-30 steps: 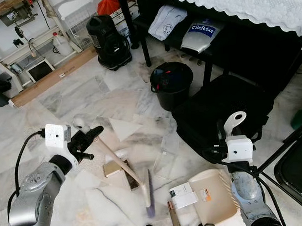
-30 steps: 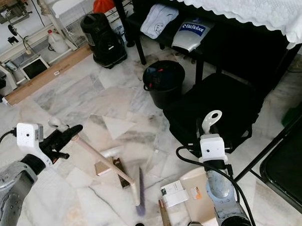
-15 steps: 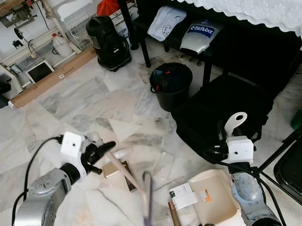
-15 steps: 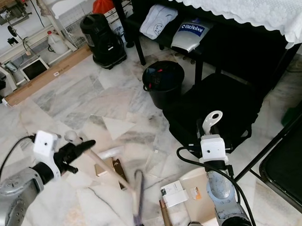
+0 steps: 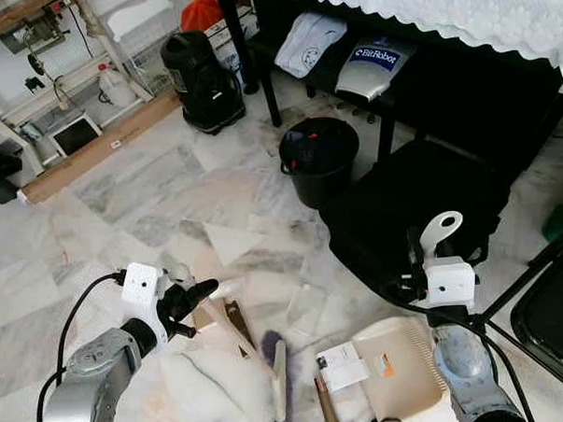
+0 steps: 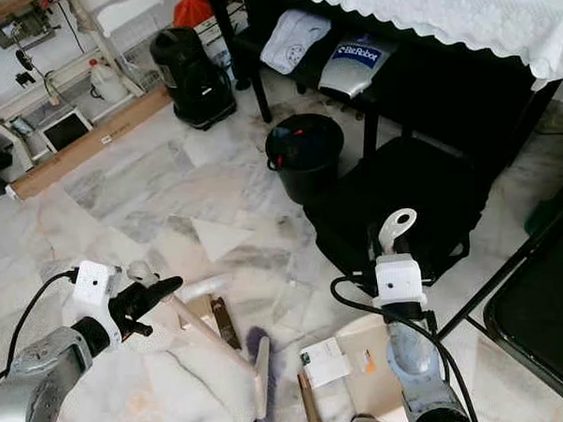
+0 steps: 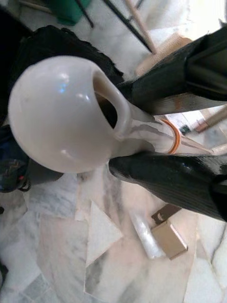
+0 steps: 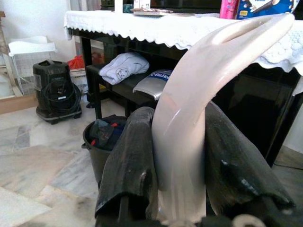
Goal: Sweep floor
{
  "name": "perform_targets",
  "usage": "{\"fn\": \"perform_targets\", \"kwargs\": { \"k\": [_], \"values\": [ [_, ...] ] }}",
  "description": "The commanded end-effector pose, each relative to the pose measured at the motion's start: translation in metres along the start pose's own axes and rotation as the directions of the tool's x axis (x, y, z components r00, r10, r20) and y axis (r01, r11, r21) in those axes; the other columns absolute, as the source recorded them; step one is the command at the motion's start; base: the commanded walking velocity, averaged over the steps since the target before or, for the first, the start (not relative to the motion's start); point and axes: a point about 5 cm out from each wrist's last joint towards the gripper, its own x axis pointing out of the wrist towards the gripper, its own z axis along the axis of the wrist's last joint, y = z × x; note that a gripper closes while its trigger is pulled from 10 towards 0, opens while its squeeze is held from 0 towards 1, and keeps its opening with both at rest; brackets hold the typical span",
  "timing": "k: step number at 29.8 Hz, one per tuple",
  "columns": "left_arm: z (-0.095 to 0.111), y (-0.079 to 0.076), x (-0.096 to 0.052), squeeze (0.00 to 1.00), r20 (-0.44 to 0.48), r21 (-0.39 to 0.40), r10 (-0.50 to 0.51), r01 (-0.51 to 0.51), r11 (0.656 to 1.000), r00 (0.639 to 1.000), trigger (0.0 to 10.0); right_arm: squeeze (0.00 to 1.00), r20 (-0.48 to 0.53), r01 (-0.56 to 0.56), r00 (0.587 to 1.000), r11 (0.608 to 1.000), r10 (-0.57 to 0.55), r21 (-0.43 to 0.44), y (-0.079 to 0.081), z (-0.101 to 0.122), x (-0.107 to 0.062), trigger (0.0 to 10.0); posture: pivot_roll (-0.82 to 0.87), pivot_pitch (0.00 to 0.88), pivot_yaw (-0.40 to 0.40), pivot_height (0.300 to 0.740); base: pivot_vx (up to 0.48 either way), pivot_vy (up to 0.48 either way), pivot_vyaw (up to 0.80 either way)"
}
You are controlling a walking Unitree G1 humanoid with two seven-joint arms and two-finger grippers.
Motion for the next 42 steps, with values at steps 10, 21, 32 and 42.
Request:
{"fn": "perform_targets", "kwargs": {
  "k": [10,21,32,42],
  "values": [
    [-0.009,0.012,0.010,0.00,-0.011,-0.189,0.039,-0.041,0.981,0.999,10.0,0.00,-0.100,-0.004,0.995,0.998,0.010,0.067,0.009,-0.013,-0.023,10.0,-0.03,0.292,0.224,0.740,0.000,0.000,0.00],
    [0.002,0.008,0.022,0.00,0.001,-0.270,-0.065,0.063,0.961,0.998,10.0,0.00,-0.093,0.010,0.996,0.995,-0.001,0.097,0.009,-0.008,-0.018,10.0,-0.03,0.315,0.223,0.740,0.000,0.000,0.00],
    [0.022,0.008,0.022,0.00,0.130,-0.398,-0.091,0.136,0.907,0.987,10.0,0.00,-0.092,0.003,0.996,0.994,0.007,0.109,0.011,-0.005,-0.011,10.0,-0.01,0.305,0.220,0.740,0.000,0.000,0.00],
    [0.034,0.007,0.019,0.00,0.203,-0.483,-0.115,0.201,0.852,0.973,10.0,0.00,-0.095,0.000,0.995,0.993,0.012,0.121,0.013,-0.004,-0.007,10.0,0.00,0.294,0.221,0.740,0.000,0.000,0.00]
  ]
}}
